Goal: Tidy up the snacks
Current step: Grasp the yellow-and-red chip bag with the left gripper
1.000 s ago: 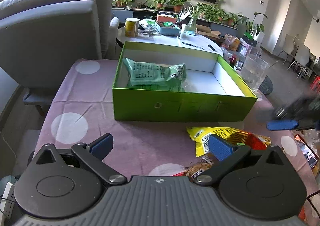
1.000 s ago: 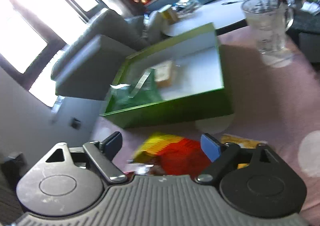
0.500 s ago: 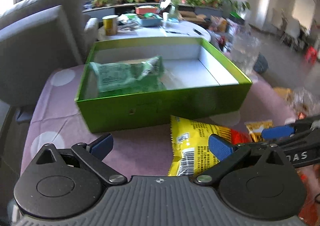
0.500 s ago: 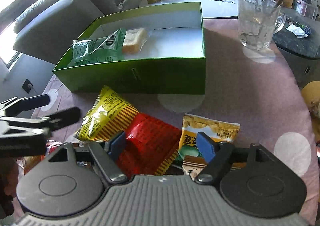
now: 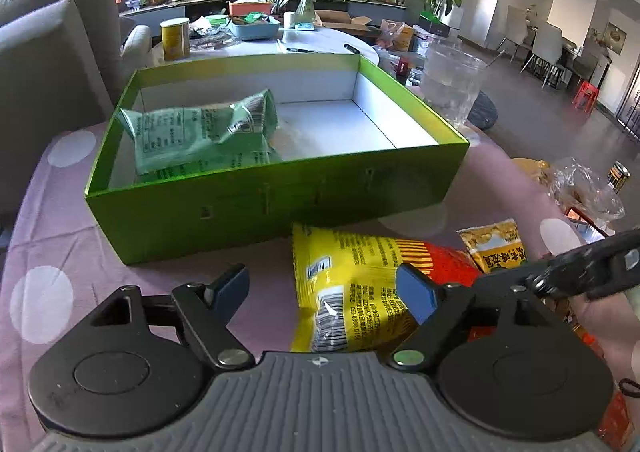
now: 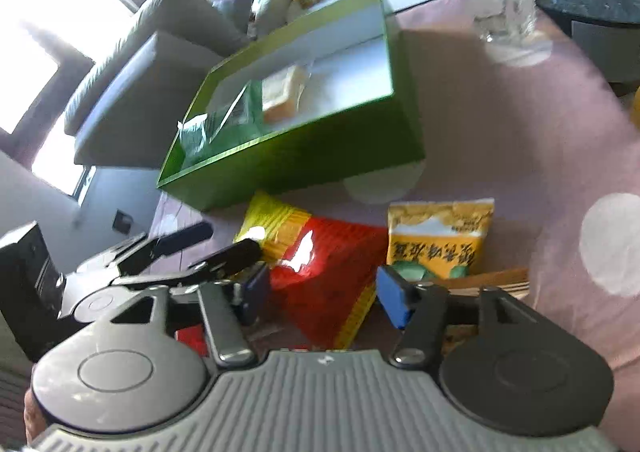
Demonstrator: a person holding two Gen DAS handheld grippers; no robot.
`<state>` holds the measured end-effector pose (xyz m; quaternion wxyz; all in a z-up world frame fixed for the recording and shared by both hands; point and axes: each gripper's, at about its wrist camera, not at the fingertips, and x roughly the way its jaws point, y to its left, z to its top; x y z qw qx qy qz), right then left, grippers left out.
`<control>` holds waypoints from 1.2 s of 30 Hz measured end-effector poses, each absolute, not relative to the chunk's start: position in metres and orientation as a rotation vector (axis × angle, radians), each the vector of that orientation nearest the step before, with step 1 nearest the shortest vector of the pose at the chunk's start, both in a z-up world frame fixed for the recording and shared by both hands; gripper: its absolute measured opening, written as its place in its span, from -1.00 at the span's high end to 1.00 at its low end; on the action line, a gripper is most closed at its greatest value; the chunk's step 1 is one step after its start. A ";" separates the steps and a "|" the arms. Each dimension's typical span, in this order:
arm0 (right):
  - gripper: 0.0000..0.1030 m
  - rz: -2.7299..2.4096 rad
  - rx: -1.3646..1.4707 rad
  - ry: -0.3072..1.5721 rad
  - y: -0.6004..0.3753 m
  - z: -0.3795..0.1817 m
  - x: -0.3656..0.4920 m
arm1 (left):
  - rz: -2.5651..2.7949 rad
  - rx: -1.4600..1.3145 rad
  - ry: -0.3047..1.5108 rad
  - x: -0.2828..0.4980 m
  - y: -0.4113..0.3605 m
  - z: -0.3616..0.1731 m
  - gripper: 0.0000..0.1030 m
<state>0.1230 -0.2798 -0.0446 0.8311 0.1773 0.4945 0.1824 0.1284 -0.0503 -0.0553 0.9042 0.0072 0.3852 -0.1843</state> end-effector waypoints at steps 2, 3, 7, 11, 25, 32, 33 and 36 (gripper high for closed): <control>0.34 0.364 0.353 1.072 -0.274 -0.049 0.125 | -0.388 -0.010 0.816 0.131 -0.049 -0.061 -0.57; 0.34 0.354 0.359 1.088 -0.272 -0.053 0.127 | -0.385 -0.024 0.818 0.131 -0.047 -0.063 -0.58; 0.35 0.333 0.426 1.123 -0.274 -0.061 0.132 | -0.385 -0.053 0.822 0.132 -0.043 -0.065 -0.58; 0.35 0.295 0.476 1.141 -0.275 -0.062 0.138 | -0.388 -0.010 0.809 0.128 -0.048 -0.061 -0.53; 0.30 0.277 0.459 1.142 -0.266 -0.063 0.148 | -0.478 -0.026 0.826 0.122 -0.055 -0.059 -0.28; 0.30 0.280 0.418 1.128 -0.261 -0.062 0.148 | -0.466 -0.043 0.830 0.116 -0.052 -0.055 -0.24; 0.30 0.287 0.413 1.122 -0.260 -0.061 0.148 | -0.464 -0.042 0.825 0.114 -0.051 -0.053 -0.24; 0.30 0.308 0.410 1.105 -0.260 -0.056 0.145 | -0.463 -0.054 0.807 0.109 -0.046 -0.046 -0.24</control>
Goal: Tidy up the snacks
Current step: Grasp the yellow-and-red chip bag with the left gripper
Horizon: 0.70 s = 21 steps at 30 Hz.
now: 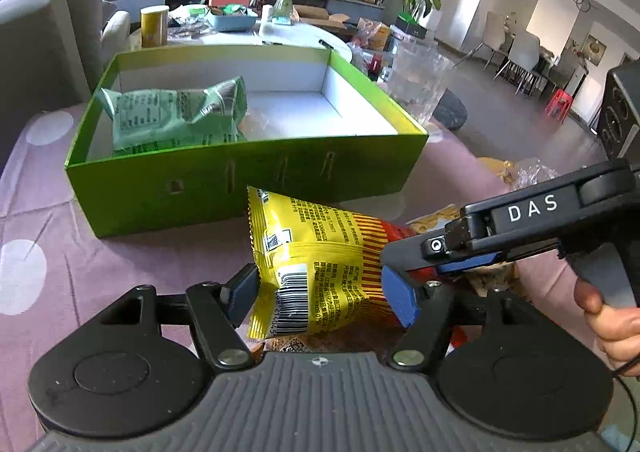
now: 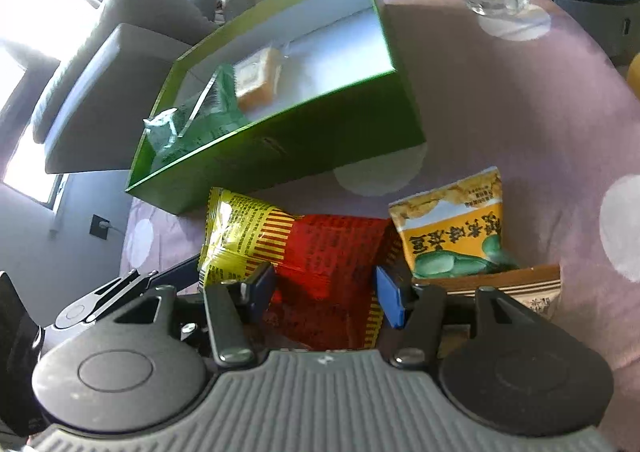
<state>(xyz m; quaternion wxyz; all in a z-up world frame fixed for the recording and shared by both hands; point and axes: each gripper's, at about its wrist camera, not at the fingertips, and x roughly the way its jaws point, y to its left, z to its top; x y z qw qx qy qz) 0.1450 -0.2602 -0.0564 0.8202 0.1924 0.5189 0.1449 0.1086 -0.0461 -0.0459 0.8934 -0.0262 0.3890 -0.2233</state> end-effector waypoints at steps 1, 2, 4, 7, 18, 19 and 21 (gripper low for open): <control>0.30 0.317 0.413 1.098 -0.261 -0.055 0.143 | -0.467 -0.059 0.801 0.106 -0.045 -0.043 -0.23; 0.30 0.326 0.416 1.091 -0.261 -0.053 0.142 | -0.483 -0.065 0.803 0.104 -0.044 -0.040 -0.23; 0.30 0.363 0.436 1.068 -0.261 -0.048 0.140 | -0.495 -0.066 0.783 0.098 -0.044 -0.036 -0.24; 0.30 0.434 0.446 1.046 -0.254 -0.039 0.138 | -0.506 -0.037 0.754 0.091 -0.050 -0.027 -0.24; 0.04 0.346 0.414 1.013 -0.261 -0.033 0.137 | -0.418 -0.001 0.809 0.095 -0.045 -0.042 -0.37; 0.00 0.320 0.431 1.032 -0.266 -0.038 0.138 | -0.411 -0.011 0.816 0.097 -0.043 -0.045 -0.43; -0.04 0.295 0.450 1.074 -0.273 -0.048 0.140 | -0.395 -0.019 0.821 0.098 -0.041 -0.047 -0.46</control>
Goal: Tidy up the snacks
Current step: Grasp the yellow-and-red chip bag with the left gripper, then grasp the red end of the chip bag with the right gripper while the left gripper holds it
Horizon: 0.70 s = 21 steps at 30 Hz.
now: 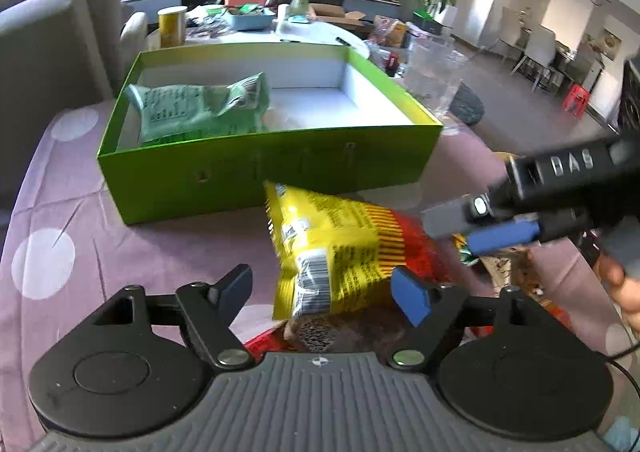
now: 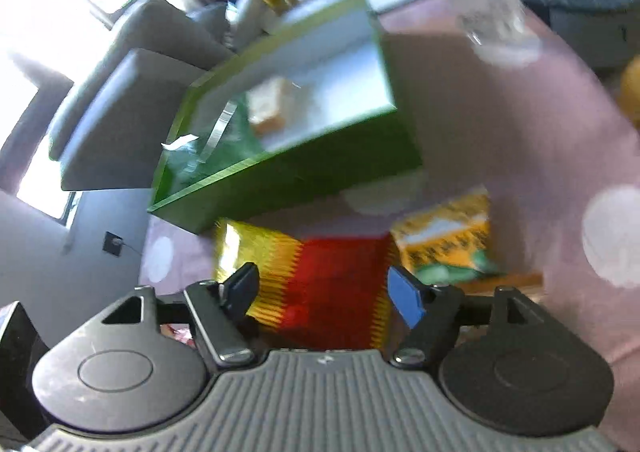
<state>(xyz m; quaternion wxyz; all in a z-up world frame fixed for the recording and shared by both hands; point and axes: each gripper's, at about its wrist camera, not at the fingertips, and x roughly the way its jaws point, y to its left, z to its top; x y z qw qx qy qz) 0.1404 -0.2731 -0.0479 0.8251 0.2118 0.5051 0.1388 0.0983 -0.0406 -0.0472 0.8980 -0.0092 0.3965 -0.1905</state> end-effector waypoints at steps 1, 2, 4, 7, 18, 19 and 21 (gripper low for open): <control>-0.05 0.288 0.457 1.093 -0.275 -0.052 0.141 | -0.388 -0.019 0.822 0.099 -0.040 -0.047 -0.47; -0.10 0.289 0.470 1.109 -0.276 -0.057 0.141 | -0.388 -0.020 0.819 0.099 -0.040 -0.047 -0.53; -0.21 0.302 0.495 1.134 -0.276 -0.063 0.141 | -0.391 -0.020 0.812 0.100 -0.041 -0.045 -0.63; -0.44 0.270 0.501 1.145 -0.271 -0.064 0.144 | -0.399 -0.001 0.802 0.105 -0.044 -0.043 -0.67; -0.19 0.326 0.508 1.148 -0.251 -0.069 0.154 | -0.453 0.001 0.828 0.110 -0.054 -0.054 -0.49; -0.11 0.335 0.483 1.130 -0.249 -0.065 0.153 | -0.457 0.014 0.814 0.108 -0.055 -0.050 -0.48; 0.26 0.372 0.444 1.077 -0.246 -0.056 0.148 | -0.471 0.010 0.791 0.103 -0.054 -0.042 -0.46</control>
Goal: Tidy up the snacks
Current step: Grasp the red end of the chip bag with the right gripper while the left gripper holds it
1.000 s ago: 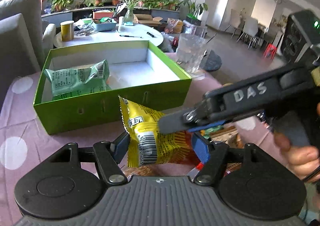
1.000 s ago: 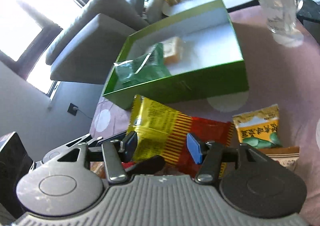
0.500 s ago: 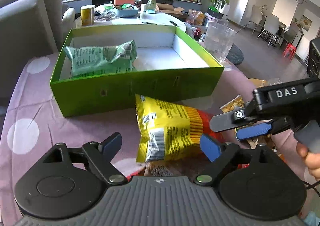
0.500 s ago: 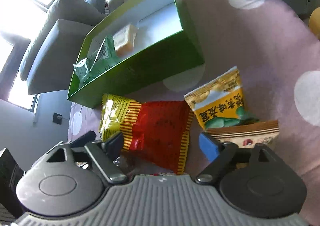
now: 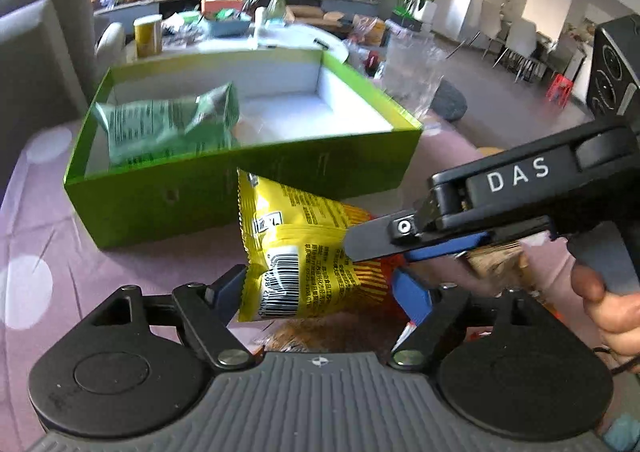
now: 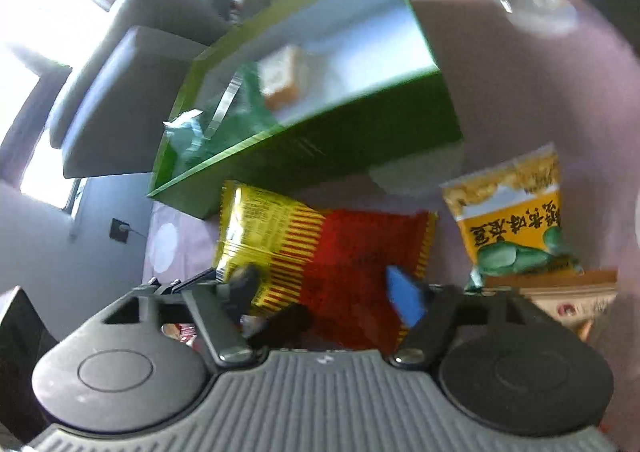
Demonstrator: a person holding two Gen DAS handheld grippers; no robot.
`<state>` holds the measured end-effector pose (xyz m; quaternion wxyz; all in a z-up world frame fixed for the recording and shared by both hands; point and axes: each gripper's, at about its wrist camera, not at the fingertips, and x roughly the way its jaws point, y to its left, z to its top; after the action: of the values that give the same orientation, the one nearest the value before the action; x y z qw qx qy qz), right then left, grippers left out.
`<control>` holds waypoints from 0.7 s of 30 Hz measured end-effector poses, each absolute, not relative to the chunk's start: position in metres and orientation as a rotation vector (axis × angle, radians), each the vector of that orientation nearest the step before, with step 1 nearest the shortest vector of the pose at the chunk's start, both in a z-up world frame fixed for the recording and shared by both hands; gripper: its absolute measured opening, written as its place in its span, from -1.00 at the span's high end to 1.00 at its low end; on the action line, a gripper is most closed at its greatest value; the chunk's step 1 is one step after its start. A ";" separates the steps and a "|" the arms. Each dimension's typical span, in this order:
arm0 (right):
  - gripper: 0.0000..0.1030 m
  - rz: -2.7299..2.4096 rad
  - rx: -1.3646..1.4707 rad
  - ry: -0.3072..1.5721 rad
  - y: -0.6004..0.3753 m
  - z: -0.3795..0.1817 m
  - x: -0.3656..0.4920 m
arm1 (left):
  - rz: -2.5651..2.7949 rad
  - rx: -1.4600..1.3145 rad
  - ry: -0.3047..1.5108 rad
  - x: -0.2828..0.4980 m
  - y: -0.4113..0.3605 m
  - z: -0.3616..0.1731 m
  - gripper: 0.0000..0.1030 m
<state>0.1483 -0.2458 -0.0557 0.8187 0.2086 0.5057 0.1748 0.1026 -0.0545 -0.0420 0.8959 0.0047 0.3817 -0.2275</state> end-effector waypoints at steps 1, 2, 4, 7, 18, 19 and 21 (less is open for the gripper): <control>0.27 0.390 0.434 1.060 -0.245 -0.051 0.147 | -0.477 0.006 0.779 0.101 -0.054 -0.038 -0.46; 0.28 0.413 0.423 1.040 -0.244 -0.045 0.145 | -0.478 0.008 0.766 0.099 -0.055 -0.033 -0.46; 0.28 0.446 0.414 1.020 -0.242 -0.039 0.142 | -0.477 0.026 0.747 0.097 -0.057 -0.028 -0.46; 0.28 0.470 0.411 1.013 -0.238 -0.036 0.142 | -0.464 0.074 0.746 0.094 -0.062 -0.029 -0.46; -0.42 0.237 0.589 1.171 -0.278 -0.073 0.143 | -0.390 0.056 0.824 0.108 -0.048 -0.050 -0.47; -0.49 0.241 0.603 1.164 -0.279 -0.073 0.143 | -0.395 0.056 0.820 0.107 -0.049 -0.049 -0.47; -0.55 0.232 0.621 1.169 -0.278 -0.074 0.145 | -0.403 0.059 0.816 0.110 -0.051 -0.047 -0.48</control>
<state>0.1447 -0.2782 -0.0739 0.7827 0.2878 0.5413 0.1076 0.1097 -0.0513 -0.0474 0.8979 0.0284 0.3939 -0.1946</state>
